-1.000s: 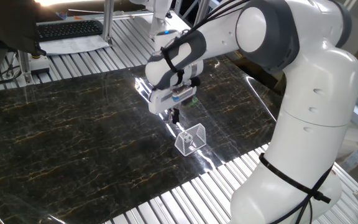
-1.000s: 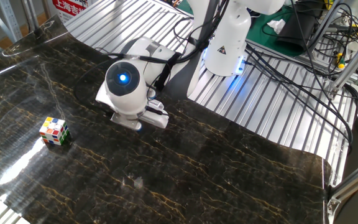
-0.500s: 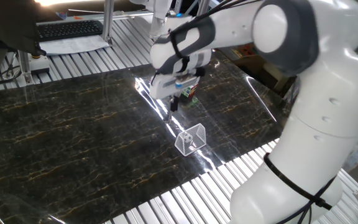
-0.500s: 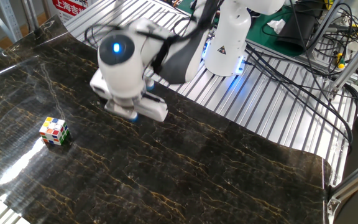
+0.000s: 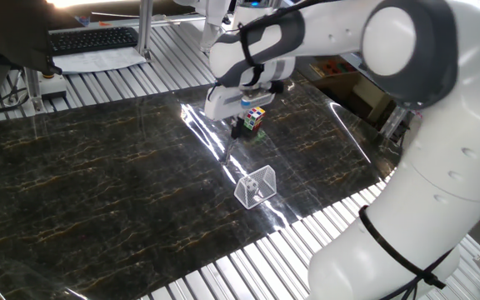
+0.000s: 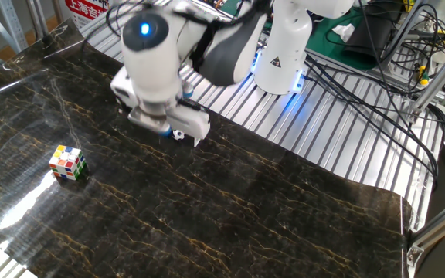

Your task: Push the soccer ball into the goal

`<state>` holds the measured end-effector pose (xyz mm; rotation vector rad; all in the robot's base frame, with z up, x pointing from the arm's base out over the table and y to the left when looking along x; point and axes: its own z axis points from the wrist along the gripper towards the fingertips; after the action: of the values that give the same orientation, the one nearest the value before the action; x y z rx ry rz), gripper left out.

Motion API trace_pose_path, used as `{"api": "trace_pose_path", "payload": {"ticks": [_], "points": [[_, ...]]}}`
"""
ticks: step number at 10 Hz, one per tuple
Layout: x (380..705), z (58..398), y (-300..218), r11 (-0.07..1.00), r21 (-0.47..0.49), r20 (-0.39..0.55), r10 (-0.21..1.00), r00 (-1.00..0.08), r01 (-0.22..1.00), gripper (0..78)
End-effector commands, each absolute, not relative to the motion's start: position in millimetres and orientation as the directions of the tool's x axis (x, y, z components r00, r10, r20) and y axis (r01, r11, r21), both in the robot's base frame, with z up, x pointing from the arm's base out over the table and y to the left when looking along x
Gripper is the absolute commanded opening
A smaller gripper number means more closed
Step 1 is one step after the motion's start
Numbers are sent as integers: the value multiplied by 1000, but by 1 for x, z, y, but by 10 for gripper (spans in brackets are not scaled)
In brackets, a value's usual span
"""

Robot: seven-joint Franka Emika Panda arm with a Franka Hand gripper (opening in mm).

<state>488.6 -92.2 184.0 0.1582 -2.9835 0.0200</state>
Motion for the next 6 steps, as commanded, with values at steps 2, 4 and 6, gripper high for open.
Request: {"api": "trace_pose_path", "payload": {"ticks": [2,4,6], "points": [[492,190,-95,995,4,84,-97,-992,-97,0],[497,204,-92,995,1,103,-94,-990,-95,0],[495,206,-88,997,-3,94,-71,-993,-71,0]]}}
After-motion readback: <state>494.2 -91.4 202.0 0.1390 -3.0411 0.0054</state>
